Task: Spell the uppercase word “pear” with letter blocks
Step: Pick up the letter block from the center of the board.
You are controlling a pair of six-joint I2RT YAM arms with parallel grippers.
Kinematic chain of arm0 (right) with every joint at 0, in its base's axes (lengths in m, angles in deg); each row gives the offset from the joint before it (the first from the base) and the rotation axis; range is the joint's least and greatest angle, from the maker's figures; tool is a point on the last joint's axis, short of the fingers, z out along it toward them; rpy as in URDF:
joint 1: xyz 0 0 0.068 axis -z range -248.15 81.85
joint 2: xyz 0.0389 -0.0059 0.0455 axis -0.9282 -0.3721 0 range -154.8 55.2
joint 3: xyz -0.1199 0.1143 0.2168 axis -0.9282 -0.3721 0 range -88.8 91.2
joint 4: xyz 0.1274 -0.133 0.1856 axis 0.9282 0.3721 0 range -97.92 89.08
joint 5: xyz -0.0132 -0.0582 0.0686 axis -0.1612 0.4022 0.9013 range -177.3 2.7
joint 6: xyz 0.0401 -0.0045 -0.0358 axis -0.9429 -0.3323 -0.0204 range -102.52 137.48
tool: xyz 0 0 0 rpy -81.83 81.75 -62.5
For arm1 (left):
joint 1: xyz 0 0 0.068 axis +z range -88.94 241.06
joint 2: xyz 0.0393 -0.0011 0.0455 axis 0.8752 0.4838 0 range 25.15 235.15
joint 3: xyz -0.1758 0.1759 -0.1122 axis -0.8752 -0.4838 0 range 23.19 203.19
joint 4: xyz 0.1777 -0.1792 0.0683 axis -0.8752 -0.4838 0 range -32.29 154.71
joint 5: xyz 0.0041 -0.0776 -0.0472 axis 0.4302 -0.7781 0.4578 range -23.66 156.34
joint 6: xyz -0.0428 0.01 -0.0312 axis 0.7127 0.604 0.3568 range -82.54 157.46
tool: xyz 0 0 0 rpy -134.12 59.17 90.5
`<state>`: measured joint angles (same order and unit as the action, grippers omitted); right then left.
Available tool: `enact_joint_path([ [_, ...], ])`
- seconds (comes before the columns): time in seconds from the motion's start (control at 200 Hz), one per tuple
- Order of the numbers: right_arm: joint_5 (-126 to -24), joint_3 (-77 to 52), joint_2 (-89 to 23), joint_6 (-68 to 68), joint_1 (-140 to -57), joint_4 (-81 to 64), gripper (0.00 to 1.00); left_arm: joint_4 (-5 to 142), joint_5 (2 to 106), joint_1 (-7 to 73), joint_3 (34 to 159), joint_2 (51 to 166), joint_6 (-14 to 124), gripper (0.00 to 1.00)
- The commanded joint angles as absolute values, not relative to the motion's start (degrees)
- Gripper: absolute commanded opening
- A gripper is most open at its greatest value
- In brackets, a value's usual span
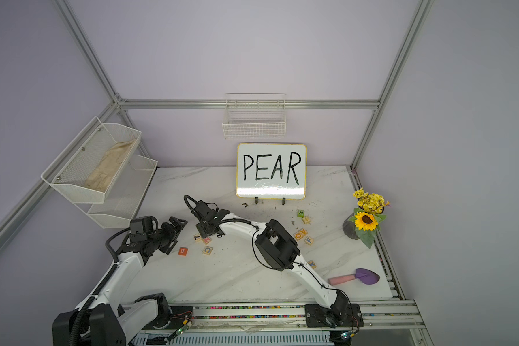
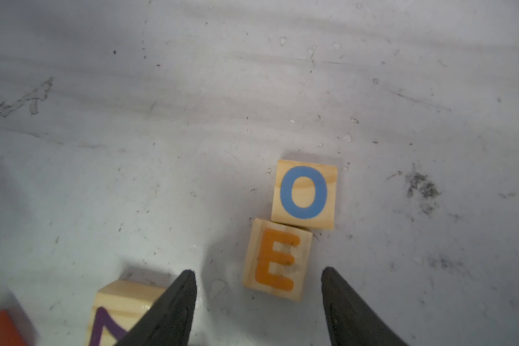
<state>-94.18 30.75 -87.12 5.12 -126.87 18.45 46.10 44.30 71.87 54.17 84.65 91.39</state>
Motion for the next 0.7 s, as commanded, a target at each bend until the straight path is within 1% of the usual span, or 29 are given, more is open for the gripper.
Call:
enact_joint_path([
  [0.0,-96.9,33.1,-88.2,4.4,-126.9,20.7,0.69,51.4,39.5,72.3,51.7,84.6,92.6,1.0],
  [0.31,-96.9,37.5,-91.3,4.4,-126.8,24.0,0.65,51.6,39.7,72.5,50.9,84.4,92.3,1.0],
  [0.46,-97.5,40.6,-92.6,4.4,-126.8,26.8,0.61,51.4,40.0,72.6,51.1,84.6,92.2,1.0],
  [0.695,-98.5,40.6,-92.8,4.4,-126.8,26.9,0.54,51.3,40.0,72.7,51.1,84.8,92.2,1.0],
])
